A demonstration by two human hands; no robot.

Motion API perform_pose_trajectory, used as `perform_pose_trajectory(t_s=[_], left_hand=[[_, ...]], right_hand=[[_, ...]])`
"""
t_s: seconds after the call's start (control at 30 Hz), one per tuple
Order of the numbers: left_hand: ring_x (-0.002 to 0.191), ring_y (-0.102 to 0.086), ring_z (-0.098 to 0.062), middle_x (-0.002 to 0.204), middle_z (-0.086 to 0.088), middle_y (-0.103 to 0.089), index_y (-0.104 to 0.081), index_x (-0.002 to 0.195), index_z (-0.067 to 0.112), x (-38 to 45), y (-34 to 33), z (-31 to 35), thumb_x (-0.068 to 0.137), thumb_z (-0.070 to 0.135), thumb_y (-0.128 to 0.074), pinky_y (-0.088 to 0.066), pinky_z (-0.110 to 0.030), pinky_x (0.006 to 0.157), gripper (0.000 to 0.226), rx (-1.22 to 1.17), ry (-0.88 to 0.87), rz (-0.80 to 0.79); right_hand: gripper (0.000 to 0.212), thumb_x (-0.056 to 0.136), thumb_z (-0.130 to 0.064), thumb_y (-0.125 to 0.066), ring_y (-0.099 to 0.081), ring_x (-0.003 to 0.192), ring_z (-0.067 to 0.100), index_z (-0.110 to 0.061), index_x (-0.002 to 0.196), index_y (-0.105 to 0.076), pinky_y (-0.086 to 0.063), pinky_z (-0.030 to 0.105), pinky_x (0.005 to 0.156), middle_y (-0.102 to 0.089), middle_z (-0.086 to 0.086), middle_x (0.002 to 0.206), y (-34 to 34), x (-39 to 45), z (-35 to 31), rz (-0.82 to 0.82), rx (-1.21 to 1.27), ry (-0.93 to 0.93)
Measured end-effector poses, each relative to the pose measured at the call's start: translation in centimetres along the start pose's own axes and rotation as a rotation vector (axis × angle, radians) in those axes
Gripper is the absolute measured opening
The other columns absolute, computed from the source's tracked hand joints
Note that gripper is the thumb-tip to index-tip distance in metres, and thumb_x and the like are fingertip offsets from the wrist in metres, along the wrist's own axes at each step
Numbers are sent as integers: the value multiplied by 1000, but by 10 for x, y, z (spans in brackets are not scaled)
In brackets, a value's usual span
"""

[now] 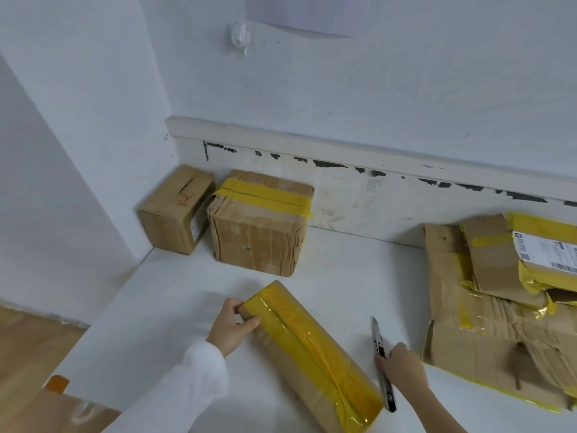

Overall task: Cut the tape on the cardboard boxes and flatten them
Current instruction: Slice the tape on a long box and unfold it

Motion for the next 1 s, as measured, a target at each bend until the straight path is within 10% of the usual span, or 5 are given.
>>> perform_pose_trajectory(t_s=[0.13,0.43,0.57,0.73,1.0], left_hand=[[110,-47,-19,117,-8,-51,-46,121,8,4,-5,3,84,12,-68,-41,-32,94,43,39,-43,-51],[100,-54,-16,100,2,-57,-52,99,16,18,-7,2,84,17,-69,-41,-17,82,23,32,-59,-136],[101,-54,-14,103,1,-58,-57,98,14,28,1,4,91,21,-59,-37,-18,83,9,94,-47,-96],[93,-54,-14,94,-3,-60,-56,85,13,34,1,8,88,14,-63,-38,-19,80,7,71,-43,-75],[94,-55,-15,91,-1,-60,-55,80,15,36,0,5,87,14,-64,-40,-21,83,11,68,-10,-83]], right_hand=[[32,95,-31,-49,-53,72,16,-16,69,-38,-35,21,50,-50,-3,73,-6,5,0,-22,-48,-6],[17,96,-9,-49,-65,61,19,-12,109,-38,-55,31,62,-58,8,84,49,-29,-67,-42,374,194],[42,98,-17,-45,-60,53,6,-36,134,-34,-51,14,54,-59,-5,92,69,-68,-152,38,136,487],[47,101,-25,-31,-60,93,22,-51,139,-21,-48,31,75,-55,-4,97,53,-100,-218,162,-317,644],[56,98,-9,-35,-45,72,27,-37,144,-21,-33,32,62,-18,-5,67,32,-101,-236,153,-494,702]])
Point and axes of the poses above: each hand's wrist, its own x-axis towards the middle knuckle, its own y-axis out of the back of the hand, z = x × y, the point moved 10 cm from there along x, towards the middle knuckle
